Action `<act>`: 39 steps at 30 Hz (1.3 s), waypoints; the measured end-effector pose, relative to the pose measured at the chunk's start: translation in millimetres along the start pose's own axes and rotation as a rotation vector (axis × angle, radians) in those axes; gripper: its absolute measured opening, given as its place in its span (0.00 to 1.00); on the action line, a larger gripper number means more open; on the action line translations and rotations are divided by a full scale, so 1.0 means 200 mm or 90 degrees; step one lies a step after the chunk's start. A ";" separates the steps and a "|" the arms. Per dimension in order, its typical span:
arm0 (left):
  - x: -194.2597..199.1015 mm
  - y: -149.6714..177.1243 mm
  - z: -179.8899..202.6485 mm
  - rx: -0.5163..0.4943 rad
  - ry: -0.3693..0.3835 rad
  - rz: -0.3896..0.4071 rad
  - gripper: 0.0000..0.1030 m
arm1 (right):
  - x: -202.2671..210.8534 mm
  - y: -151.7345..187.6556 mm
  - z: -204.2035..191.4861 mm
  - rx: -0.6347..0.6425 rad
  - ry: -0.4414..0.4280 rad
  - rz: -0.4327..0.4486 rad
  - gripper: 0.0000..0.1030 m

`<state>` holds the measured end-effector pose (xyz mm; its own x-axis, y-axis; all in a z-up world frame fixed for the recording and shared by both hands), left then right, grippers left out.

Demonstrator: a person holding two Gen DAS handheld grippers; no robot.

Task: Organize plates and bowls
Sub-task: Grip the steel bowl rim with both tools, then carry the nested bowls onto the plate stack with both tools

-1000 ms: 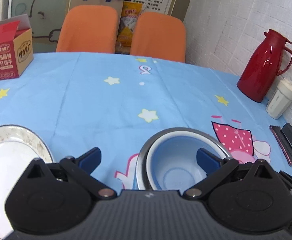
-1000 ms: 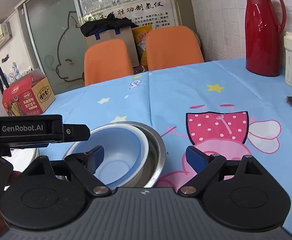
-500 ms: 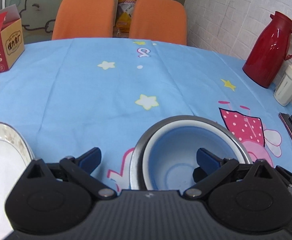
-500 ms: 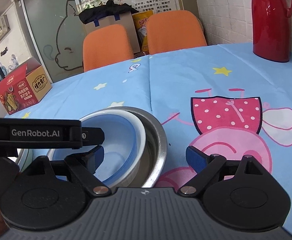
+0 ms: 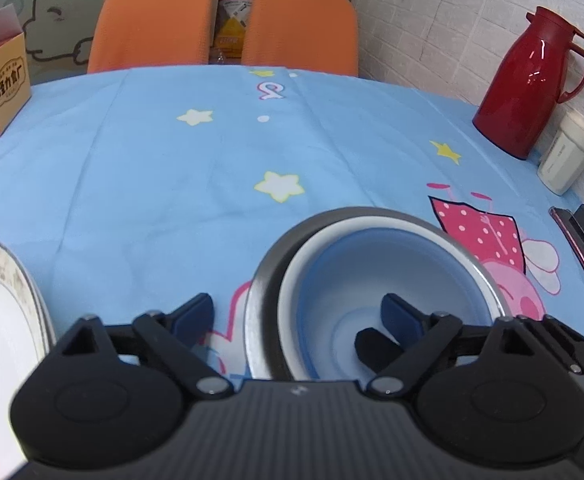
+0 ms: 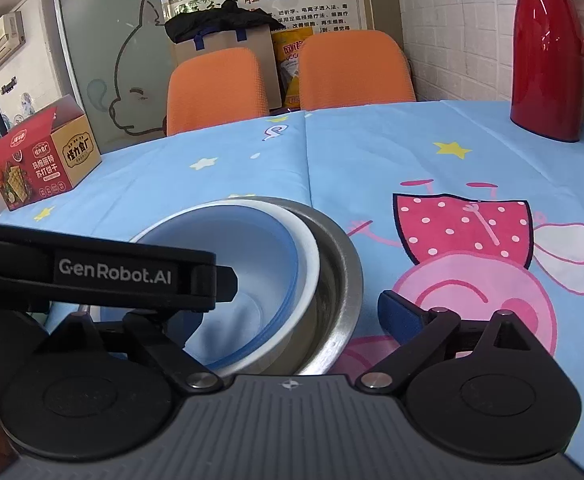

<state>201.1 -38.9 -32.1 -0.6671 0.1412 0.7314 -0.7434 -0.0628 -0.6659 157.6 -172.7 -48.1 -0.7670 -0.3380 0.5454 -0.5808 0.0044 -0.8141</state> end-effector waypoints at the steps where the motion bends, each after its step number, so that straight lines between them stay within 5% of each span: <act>1: 0.01 0.00 0.01 -0.005 0.010 0.000 0.63 | 0.00 0.00 -0.01 0.003 -0.010 0.001 1.00; 7: 0.06 -0.02 0.06 -0.026 -0.018 0.010 0.50 | 0.01 0.00 -0.08 0.011 -0.022 -0.010 1.00; 16: 0.28 -0.10 -0.03 -0.001 -0.030 0.054 0.50 | 0.12 -0.14 -0.21 0.021 -0.043 0.022 1.00; 31: 0.68 0.03 -0.72 0.125 -0.188 0.094 0.51 | 0.03 -0.19 -0.85 0.121 -0.215 0.014 1.00; 39: 0.68 0.16 -0.93 0.178 -0.198 0.065 0.51 | -0.05 -0.10 -1.07 0.160 -0.256 -0.042 1.00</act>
<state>94.7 162.1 18.3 -0.6889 -0.1818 0.7017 -0.6285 -0.3324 -0.7032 118.6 32.6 5.8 -0.5350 -0.6679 0.5175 -0.5034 -0.2399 -0.8301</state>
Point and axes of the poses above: each gripper's, at about its wrist camera, not at the fingertips, and x roughly against the way its jaws point, z to its right, y to its underside, the point moved 1 cm from there along -x, roughly the way its jaws point, and after that the axes turned 4 degrees about -y, right-handed, at the moved point
